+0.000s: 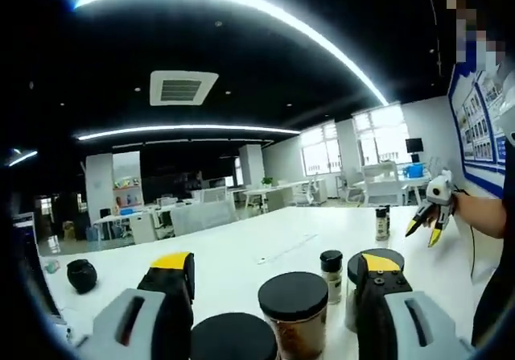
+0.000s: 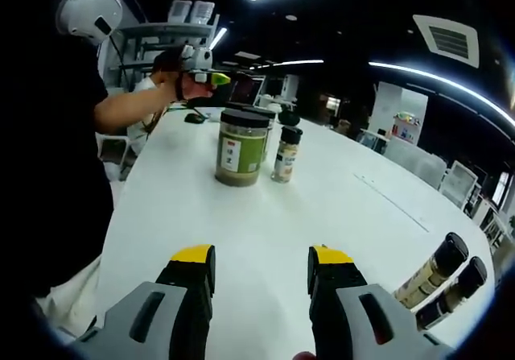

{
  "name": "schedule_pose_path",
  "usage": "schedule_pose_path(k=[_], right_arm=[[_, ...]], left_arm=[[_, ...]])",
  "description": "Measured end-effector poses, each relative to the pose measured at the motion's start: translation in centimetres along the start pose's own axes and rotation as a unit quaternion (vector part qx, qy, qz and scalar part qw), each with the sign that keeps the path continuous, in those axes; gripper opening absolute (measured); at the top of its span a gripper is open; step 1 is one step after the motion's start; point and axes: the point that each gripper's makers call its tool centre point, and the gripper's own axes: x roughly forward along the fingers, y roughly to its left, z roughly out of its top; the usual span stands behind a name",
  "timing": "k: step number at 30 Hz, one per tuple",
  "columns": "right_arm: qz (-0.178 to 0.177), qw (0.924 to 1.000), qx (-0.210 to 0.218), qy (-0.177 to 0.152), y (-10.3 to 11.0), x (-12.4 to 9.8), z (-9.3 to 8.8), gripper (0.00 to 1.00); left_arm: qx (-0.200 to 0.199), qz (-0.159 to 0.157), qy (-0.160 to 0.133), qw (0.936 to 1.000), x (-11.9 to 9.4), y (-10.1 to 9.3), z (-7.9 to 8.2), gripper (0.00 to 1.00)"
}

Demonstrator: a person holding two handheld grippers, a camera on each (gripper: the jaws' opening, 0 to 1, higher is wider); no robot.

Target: Pick up the mixed condiments and ingredients on the table and sort them into separate groups

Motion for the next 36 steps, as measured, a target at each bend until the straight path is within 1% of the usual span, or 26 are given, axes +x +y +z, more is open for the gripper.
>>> schedule_pose_path(k=[2, 3, 4, 5, 6, 8, 12, 15, 18, 19, 20, 21, 22, 23, 25, 26, 27, 29, 31, 33, 36], right_arm=[[-0.001, 1.0, 0.0, -0.003, 0.0, -0.1, 0.1, 0.47], [-0.002, 1.0, -0.001, -0.004, -0.1, -0.2, 0.1, 0.47], [-0.002, 1.0, -0.001, -0.004, 0.0, -0.1, 0.2, 0.47], [-0.002, 1.0, -0.001, -0.004, 0.1, -0.2, 0.1, 0.47], [-0.002, 1.0, 0.0, -0.004, 0.1, -0.2, 0.1, 0.47], [0.0, 1.0, 0.0, -0.003, 0.2, -0.2, 0.0, 0.47], [0.0, 1.0, -0.001, -0.003, 0.2, -0.5, 0.0, 0.47], [0.001, 1.0, -0.001, -0.006, 0.2, -0.8, 0.2, 0.47], [-0.002, 1.0, -0.001, -0.009, 0.0, -0.9, 0.3, 0.47], [-0.004, 0.9999, -0.001, -0.009, 0.0, -0.9, 0.3, 0.47], [-0.004, 0.9999, 0.0, -0.011, 0.0, -0.9, 0.3, 0.47], [-0.004, 0.9999, 0.001, -0.011, 0.0, -0.9, 0.3, 0.47], [-0.004, 0.9999, 0.001, -0.011, 0.0, -0.8, 0.2, 0.47], [-0.003, 0.9999, 0.0, -0.01, 0.1, -0.7, 0.1, 0.47], [-0.001, 0.9999, 0.002, -0.01, 0.2, -0.6, 0.0, 0.47], [-0.001, 0.9999, 0.002, -0.01, 0.3, -0.6, 0.0, 0.47], [-0.001, 0.9999, 0.005, -0.012, 0.2, -0.7, -0.1, 0.47], [-0.004, 0.9999, 0.007, -0.013, 0.2, -0.8, -0.3, 0.47], [-0.008, 0.9998, 0.01, -0.015, 0.2, -0.9, -0.4, 0.47], [-0.01, 0.9998, 0.012, -0.015, 0.3, -1.1, -0.6, 0.47], [-0.013, 0.9997, 0.015, -0.016, 0.2, -1.3, -0.8, 0.47]], left_arm=[[0.012, -0.024, -0.002, 0.9996, 1.1, -0.7, 0.9, 0.82], [0.016, -0.029, 0.002, 0.9995, 1.8, -0.9, 1.1, 0.82], [0.026, -0.034, -0.003, 0.9991, 2.5, -1.1, 1.4, 0.82], [0.029, -0.039, 0.001, 0.9988, 3.2, -1.2, 1.6, 0.82], [0.028, -0.054, 0.011, 0.9981, 4.0, -1.8, 1.5, 0.83], [0.026, -0.073, 0.017, 0.9969, 5.3, -2.6, 1.6, 0.87], [0.029, -0.102, 0.059, 0.9927, 7.3, -3.8, 0.5, 0.81], [0.027, -0.112, 0.085, 0.9898, 8.6, -4.0, 0.4, 0.76], [0.028, -0.125, 0.11, 0.9856, 10.1, -4.2, 0.4, 0.75], [0.033, -0.134, 0.127, 0.9822, 10.7, -4.4, 0.1, 0.75], [0.038, -0.138, 0.135, 0.9804, 11.3, -4.5, -0.1, 0.74], [0.043, -0.145, 0.15, 0.9771, 11.7, -4.8, -0.5, 0.74], [0.052, -0.152, 0.153, 0.9751, 12.2, -5.0, -0.7, 0.74], [0.06, -0.161, 0.163, 0.9715, 12.6, -5.3, -1.1, 0.76], [0.079, -0.153, 0.184, 0.9677, 13.1, -4.9, -1.7, 0.76], [0.109, -0.145, 0.196, 0.9636, 13.7, -4.5, -2.1, 0.74], [0.124, -0.143, 0.203, 0.9606, 14.2, -4.5, -2.2, 0.72], [0.128, -0.158, 0.212, 0.9558, 14.7, -5.1, -2.5, 0.69], [0.133, -0.18, 0.23, 0.9472, 14.9, -5.9, -3.1, 0.69], [0.136, -0.195, 0.242, 0.9408, 15.1, -6.6, -3.7, 0.69], [0.142, -0.202, 0.25, 0.9363, 15.8, -7.2, -4.2, 0.68]])
